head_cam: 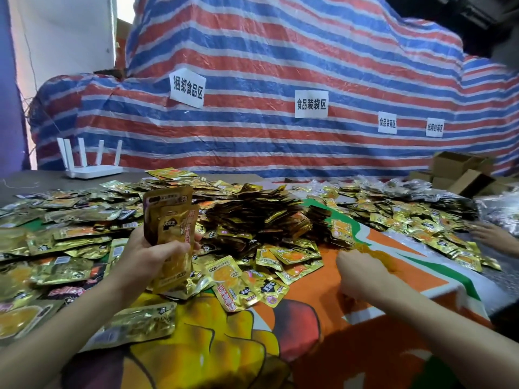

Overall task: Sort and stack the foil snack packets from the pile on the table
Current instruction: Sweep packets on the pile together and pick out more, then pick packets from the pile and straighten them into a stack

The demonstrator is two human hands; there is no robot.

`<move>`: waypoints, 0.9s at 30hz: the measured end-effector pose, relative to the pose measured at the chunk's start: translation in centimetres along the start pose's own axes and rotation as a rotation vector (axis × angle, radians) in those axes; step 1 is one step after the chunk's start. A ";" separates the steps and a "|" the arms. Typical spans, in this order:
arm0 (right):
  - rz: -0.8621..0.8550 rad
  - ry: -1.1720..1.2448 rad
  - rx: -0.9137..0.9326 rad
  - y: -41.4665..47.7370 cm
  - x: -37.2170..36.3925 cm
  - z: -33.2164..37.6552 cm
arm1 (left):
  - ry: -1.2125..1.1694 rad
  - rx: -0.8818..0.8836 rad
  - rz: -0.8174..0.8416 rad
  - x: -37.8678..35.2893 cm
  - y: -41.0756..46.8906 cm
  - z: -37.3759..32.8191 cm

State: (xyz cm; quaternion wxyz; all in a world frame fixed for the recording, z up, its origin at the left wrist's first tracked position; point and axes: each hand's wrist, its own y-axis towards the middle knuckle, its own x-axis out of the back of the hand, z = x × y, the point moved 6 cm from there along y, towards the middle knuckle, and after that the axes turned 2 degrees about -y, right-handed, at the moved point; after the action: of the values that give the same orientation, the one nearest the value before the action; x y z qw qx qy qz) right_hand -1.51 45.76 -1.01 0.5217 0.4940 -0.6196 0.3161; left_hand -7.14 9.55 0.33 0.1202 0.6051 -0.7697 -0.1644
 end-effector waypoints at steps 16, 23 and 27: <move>0.041 0.050 -0.026 0.6 0.8 1.9 | -0.172 0.142 -0.234 5.4 0.9 3.4; 0.073 0.094 -0.053 1.1 1.0 2.0 | -0.229 0.157 -0.223 5.4 0.2 3.2; -0.148 0.287 -0.009 1.8 3.9 3.7 | -0.305 0.164 -0.183 5.1 0.1 2.6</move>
State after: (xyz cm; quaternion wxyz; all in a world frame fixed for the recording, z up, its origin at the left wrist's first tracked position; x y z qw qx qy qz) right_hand -4.36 41.84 2.04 0.6289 0.4858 -0.5021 0.3411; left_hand -9.49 4.87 -2.08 -0.0631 0.6484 -0.7315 -0.2012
